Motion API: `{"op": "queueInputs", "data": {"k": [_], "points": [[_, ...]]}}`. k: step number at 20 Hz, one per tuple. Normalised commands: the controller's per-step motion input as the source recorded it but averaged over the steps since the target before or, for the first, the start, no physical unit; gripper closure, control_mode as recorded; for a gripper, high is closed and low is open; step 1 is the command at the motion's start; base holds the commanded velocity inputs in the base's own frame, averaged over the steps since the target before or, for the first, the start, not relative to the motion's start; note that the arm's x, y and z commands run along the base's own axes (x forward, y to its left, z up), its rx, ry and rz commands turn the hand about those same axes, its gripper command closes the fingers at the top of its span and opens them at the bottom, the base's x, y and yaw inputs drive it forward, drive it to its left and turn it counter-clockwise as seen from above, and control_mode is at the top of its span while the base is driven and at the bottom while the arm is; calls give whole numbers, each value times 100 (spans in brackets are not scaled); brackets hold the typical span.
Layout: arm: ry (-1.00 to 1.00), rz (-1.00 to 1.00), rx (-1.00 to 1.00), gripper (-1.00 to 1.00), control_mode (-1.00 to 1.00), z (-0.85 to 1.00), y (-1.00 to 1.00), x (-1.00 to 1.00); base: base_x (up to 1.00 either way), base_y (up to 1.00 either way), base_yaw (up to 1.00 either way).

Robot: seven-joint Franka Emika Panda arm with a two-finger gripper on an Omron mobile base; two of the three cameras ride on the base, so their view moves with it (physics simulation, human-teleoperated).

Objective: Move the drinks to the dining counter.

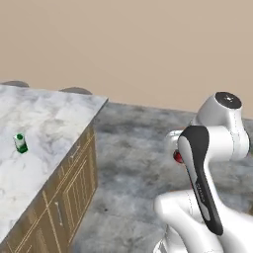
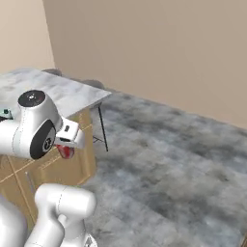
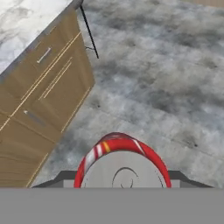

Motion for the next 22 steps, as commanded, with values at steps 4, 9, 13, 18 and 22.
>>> {"op": "queueInputs", "data": {"k": [4, 9, 13, 18, 22], "points": [[0, 0, 0, 100, 100, 0, 0, 0, 16, -4, 99], [0, 0, 0, 100, 100, 0, 0, 0, 82, -30, 35], [0, 0, 0, 100, 100, 0, 0, 0, 100, -32, 38], [0, 0, 0, 100, 100, 0, 0, 0, 100, -35, 68], [0, 0, 0, 100, 100, 0, 0, 0, 100, -35, 77]]}}
